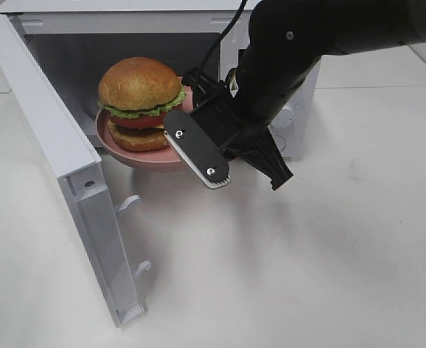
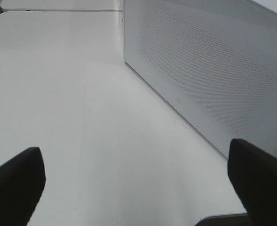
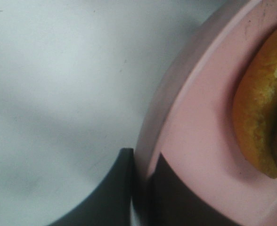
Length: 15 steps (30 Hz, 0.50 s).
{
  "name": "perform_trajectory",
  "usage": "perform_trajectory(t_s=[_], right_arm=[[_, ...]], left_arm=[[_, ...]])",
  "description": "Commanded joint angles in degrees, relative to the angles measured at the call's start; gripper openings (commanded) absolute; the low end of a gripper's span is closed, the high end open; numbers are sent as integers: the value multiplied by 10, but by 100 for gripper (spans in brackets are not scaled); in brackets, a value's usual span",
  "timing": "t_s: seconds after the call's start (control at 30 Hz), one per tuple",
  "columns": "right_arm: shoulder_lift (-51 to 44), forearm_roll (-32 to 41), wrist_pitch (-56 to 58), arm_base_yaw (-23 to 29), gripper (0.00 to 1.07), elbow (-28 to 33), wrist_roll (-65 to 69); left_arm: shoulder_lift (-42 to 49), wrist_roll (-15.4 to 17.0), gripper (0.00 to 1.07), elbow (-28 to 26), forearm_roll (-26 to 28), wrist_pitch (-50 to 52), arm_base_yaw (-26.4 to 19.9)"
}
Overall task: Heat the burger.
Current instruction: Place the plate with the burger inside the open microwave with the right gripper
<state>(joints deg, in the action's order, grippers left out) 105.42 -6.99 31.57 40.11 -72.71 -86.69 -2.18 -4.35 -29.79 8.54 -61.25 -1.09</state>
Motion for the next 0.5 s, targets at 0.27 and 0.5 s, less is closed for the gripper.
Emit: perform_trajectory(t_s=[0.27,0.5], right_arm=[[47,-3,1,1,0,-91,18],[95,-3,30,1,0,-159,41]], left_arm=[[2,2,98,2,1,0,-1],[2,2,98,2,1,0,-1]])
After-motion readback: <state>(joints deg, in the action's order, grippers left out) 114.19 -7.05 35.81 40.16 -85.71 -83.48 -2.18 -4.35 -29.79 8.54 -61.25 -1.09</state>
